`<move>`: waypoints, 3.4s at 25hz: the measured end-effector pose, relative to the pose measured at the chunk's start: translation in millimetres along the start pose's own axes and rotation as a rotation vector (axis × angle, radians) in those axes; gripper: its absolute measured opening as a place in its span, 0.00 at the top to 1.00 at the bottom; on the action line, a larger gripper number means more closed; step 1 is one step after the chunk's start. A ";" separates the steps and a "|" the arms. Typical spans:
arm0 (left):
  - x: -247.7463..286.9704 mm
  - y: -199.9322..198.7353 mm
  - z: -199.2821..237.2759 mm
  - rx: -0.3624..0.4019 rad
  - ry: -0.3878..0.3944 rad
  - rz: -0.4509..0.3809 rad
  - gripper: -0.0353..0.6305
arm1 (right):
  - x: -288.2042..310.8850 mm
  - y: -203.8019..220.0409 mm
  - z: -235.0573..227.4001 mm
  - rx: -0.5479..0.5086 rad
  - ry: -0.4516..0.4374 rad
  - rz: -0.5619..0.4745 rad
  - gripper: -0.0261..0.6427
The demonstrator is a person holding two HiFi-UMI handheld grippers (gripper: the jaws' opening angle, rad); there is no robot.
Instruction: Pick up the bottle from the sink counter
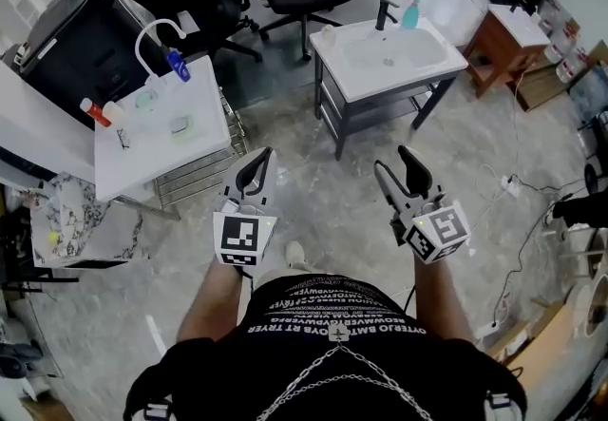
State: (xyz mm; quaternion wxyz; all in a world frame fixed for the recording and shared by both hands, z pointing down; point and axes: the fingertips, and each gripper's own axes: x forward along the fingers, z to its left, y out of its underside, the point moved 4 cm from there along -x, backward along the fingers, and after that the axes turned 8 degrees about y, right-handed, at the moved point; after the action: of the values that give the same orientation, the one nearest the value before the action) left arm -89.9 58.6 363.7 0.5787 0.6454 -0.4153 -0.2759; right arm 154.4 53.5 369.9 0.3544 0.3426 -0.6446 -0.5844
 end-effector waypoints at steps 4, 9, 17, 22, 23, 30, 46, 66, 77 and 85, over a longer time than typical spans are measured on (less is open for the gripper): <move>14.3 -1.0 20.5 0.015 0.021 -0.018 0.94 | 22.6 -1.2 -0.1 -0.018 0.021 0.006 0.65; 29.1 0.6 47.4 0.018 0.055 -0.028 0.94 | 52.5 -7.9 5.2 -0.026 0.035 -0.002 0.65; 55.7 6.3 93.1 0.026 0.094 -0.036 0.94 | 101.1 -16.9 7.6 -0.048 0.063 -0.010 0.65; 68.6 12.5 119.5 0.026 0.111 -0.040 0.94 | 126.5 -11.9 8.2 -0.045 0.096 0.004 0.65; 70.6 14.0 124.6 0.025 0.114 -0.038 0.94 | 131.9 -12.1 9.4 -0.047 0.098 0.004 0.65; 77.5 20.2 156.7 0.018 0.110 -0.061 0.94 | 158.9 -11.2 17.8 -0.066 0.122 0.011 0.65; 127.6 31.0 147.6 0.014 0.152 -0.023 0.94 | 176.6 10.7 -22.3 -0.078 0.166 0.068 0.64; 245.8 12.5 162.4 0.019 0.082 0.019 0.94 | 268.7 0.6 -119.4 -0.068 0.040 0.084 0.64; 320.5 -3.6 142.1 0.020 0.041 0.016 0.94 | 299.1 -4.9 -194.4 -0.074 -0.045 0.075 0.64; 351.1 -6.5 143.5 0.005 -0.034 0.032 0.94 | 315.0 1.6 -235.2 -0.075 -0.097 0.101 0.64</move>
State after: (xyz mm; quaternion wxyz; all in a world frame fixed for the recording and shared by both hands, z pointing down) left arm -32.0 -316.2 375.5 0.5743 0.6353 -0.4360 -0.2765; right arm 194.1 -336.1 404.6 0.3644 0.2675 -0.6551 -0.6055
